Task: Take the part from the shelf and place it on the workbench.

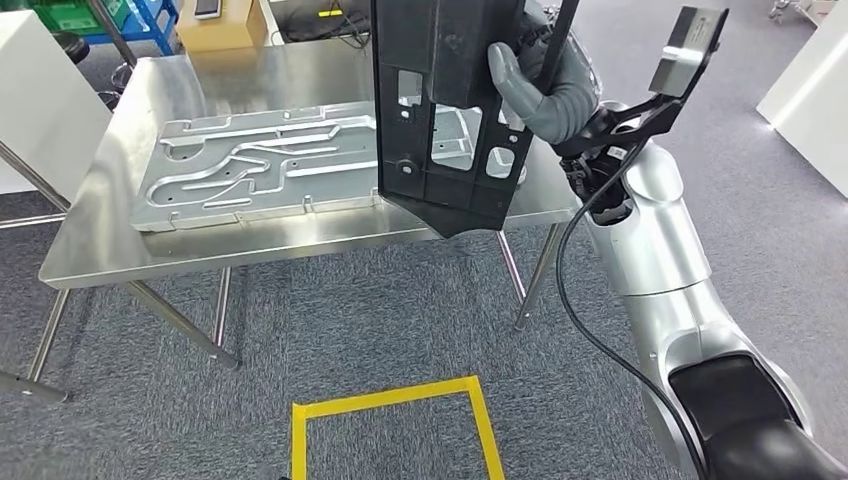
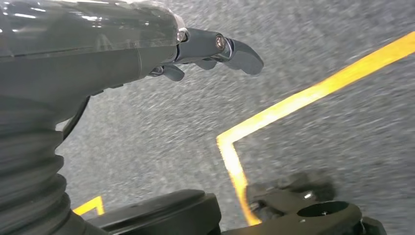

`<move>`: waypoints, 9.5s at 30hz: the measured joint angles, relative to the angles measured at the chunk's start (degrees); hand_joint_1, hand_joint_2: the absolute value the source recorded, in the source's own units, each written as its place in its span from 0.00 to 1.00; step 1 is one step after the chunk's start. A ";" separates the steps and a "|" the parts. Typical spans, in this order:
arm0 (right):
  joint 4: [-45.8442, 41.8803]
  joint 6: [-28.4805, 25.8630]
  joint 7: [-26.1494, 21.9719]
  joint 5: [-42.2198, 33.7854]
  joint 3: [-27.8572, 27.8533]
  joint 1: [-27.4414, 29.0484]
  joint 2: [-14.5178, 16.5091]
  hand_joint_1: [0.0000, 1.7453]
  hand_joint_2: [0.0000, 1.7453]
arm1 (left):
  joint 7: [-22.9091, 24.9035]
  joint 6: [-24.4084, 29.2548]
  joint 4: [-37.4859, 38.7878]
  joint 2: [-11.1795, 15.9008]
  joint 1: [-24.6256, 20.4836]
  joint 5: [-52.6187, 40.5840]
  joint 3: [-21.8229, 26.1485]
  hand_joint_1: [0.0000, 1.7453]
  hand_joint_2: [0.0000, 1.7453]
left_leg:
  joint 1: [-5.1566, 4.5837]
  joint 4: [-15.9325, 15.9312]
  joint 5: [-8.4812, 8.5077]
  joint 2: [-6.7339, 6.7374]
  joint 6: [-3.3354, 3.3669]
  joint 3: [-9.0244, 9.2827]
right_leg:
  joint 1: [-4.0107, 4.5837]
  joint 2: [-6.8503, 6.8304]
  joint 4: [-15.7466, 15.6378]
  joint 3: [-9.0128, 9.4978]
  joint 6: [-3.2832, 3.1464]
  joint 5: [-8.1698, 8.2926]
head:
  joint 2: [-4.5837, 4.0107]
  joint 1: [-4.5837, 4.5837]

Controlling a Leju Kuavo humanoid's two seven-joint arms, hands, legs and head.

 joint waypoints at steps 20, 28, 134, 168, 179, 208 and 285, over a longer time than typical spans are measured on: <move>14.38 -31.50 -6.27 62.08 9.38 -12.29 -2.78 0.99 1.00 | -0.24 0.18 0.09 -0.47 -0.15 0.03 1.10 0.00 1.00 | -0.85 -10.37 13.67 -1.11 1.85 2.98 | 1.15 0.39 2.36 -7.88 0.91 3.72 | 0.00 0.03; 31.01 -42.16 -1.49 87.72 17.90 -15.37 1.45 0.99 1.00 | 0.05 3.96 0.04 -0.42 -0.77 -4.39 0.13 0.00 1.00 | 0.32 4.61 7.58 -0.08 -0.70 -3.98 | 0.45 -0.40 0.81 -5.26 -0.31 2.99 | 0.00 0.04; 64.11 -32.65 16.31 47.17 -69.31 50.00 16.48 0.00 0.00 | -0.26 -1.13 0.04 -0.84 1.78 -1.22 5.14 0.00 0.00 | -0.86 -17.23 12.19 0.84 3.07 11.86 | 0.60 -0.23 11.11 -8.90 1.85 -5.17 | 0.00 0.05; 66.68 -27.89 8.13 46.16 -71.81 48.76 16.91 0.00 0.00 | -0.47 -1.64 -0.09 -0.57 2.28 -2.67 5.12 0.00 0.00 | -0.80 -15.84 11.95 0.58 2.88 9.47 | 0.78 -0.17 16.79 -9.06 1.79 1.89 | 0.00 0.06; 66.83 -27.11 8.90 48.16 -70.39 48.99 16.67 0.00 0.00 | -0.24 -1.27 -0.09 -0.60 2.26 -3.16 5.09 0.00 0.00 | -0.12 -1.53 6.74 -0.57 -0.28 0.49 | 0.91 -1.07 -2.76 4.20 -1.42 -2.22 | 0.00 0.03; 66.91 -28.13 10.44 48.78 -70.22 49.34 16.58 0.00 0.00 | 0.59 -1.79 -0.09 -0.81 2.33 -4.01 5.05 0.00 0.00 | -0.60 -7.31 7.96 -2.54 0.63 5.72 | 0.77 0.46 -2.04 0.38 -1.00 0.61 | 0.00 0.07; 67.03 -28.78 11.63 51.15 -69.31 48.87 15.94 0.00 0.00 | 0.95 -1.97 -0.07 -1.13 2.59 -4.31 3.98 0.00 0.00 | 1.36 -11.81 9.54 0.63 1.14 9.61 | -0.50 -3.19 5.69 -1.93 2.96 -5.02 | 0.00 0.13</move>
